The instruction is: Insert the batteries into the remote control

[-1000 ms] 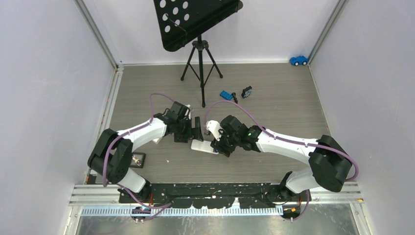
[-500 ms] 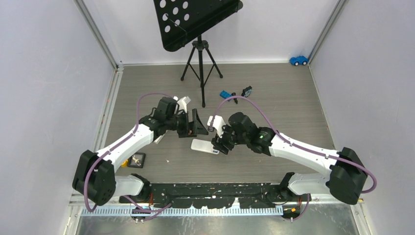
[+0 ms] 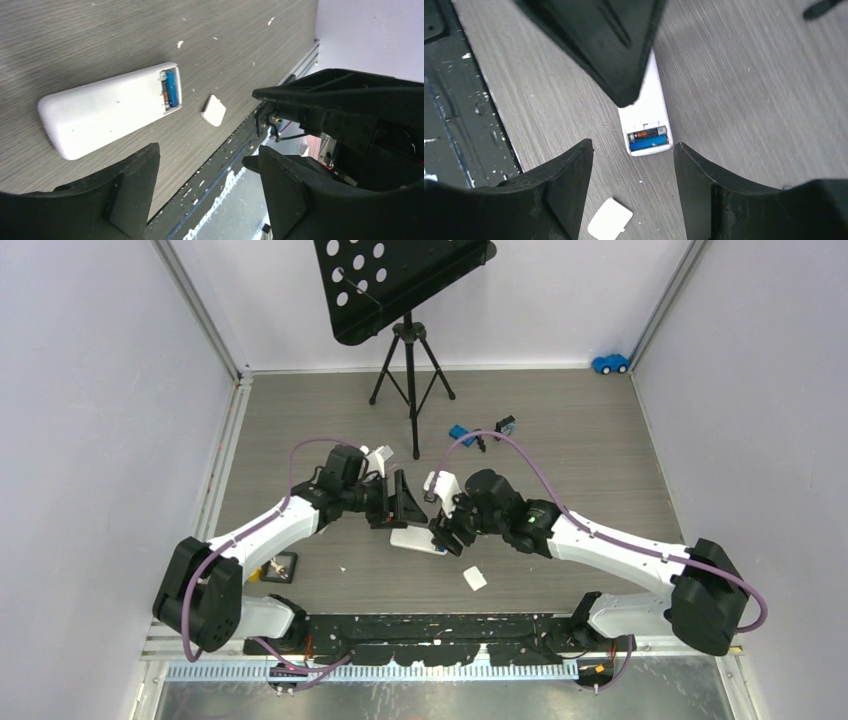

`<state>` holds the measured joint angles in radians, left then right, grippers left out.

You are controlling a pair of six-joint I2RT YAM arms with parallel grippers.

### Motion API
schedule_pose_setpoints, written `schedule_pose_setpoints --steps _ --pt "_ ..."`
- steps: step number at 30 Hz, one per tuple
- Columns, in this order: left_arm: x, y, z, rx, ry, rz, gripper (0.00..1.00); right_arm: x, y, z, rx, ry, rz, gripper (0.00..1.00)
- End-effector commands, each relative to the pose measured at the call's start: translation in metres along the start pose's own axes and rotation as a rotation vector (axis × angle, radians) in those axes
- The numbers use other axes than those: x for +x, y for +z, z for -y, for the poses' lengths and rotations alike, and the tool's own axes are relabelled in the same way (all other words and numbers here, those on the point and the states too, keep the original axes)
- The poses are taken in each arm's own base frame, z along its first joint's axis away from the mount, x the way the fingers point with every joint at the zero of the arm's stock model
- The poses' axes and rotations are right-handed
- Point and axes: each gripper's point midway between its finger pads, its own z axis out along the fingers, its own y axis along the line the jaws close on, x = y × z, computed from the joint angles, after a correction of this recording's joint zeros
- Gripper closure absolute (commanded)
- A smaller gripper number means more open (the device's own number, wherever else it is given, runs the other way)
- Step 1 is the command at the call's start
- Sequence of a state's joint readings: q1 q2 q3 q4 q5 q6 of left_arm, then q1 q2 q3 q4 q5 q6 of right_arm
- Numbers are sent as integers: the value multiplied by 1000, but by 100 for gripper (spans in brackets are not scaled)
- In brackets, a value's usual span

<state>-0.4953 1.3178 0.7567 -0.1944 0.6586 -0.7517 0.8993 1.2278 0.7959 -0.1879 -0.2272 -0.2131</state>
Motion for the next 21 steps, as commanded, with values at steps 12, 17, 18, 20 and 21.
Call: schedule_pose_setpoints --steps 12,17,18,20,21 --pt "-16 5 -38 -156 78 114 32 89 -35 13 607 1070 -282 35" --pt "-16 6 -42 -156 87 133 32 100 -47 1 641 1201 -283 30" --pt "-16 6 -43 -157 90 137 32 101 -49 0 654 1222 -288 30" --pt "-16 4 -43 -158 99 150 32 101 -48 -4 659 1288 -288 27" --pt "-16 3 -44 -160 102 158 32 102 -46 -6 662 1325 -289 25"
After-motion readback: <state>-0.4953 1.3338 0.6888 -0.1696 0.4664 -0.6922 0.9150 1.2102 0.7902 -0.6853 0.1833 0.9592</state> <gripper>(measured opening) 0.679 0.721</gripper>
